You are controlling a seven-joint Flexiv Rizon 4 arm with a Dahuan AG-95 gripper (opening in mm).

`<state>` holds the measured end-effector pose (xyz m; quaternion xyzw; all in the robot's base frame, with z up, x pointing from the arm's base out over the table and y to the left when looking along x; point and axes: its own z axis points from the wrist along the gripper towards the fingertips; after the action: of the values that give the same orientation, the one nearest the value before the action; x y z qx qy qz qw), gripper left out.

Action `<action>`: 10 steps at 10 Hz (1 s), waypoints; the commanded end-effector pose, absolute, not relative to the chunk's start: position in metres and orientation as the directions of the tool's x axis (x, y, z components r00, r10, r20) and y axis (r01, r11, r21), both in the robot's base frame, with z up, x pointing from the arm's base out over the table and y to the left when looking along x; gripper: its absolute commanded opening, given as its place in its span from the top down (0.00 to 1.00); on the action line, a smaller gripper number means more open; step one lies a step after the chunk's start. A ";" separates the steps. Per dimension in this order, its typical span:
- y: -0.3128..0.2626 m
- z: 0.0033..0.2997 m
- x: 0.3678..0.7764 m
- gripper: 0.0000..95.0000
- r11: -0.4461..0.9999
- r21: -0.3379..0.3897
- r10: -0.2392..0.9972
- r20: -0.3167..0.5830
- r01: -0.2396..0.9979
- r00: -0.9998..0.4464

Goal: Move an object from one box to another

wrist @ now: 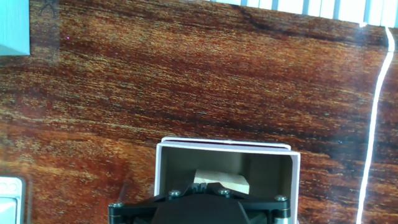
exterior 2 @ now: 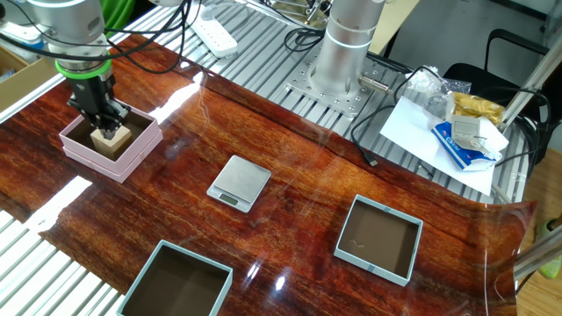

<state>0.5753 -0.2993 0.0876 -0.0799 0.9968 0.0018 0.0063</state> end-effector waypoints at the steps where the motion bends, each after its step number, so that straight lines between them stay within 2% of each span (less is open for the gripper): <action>1: -0.299 0.087 0.577 1.00 0.986 0.019 -0.164 -0.009 -0.164 -0.986; 10: -0.299 0.087 0.577 1.00 0.982 0.009 -0.187 -0.016 -0.187 -0.982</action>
<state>0.5764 -0.2994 0.0868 -0.0937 0.9956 0.0046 0.0082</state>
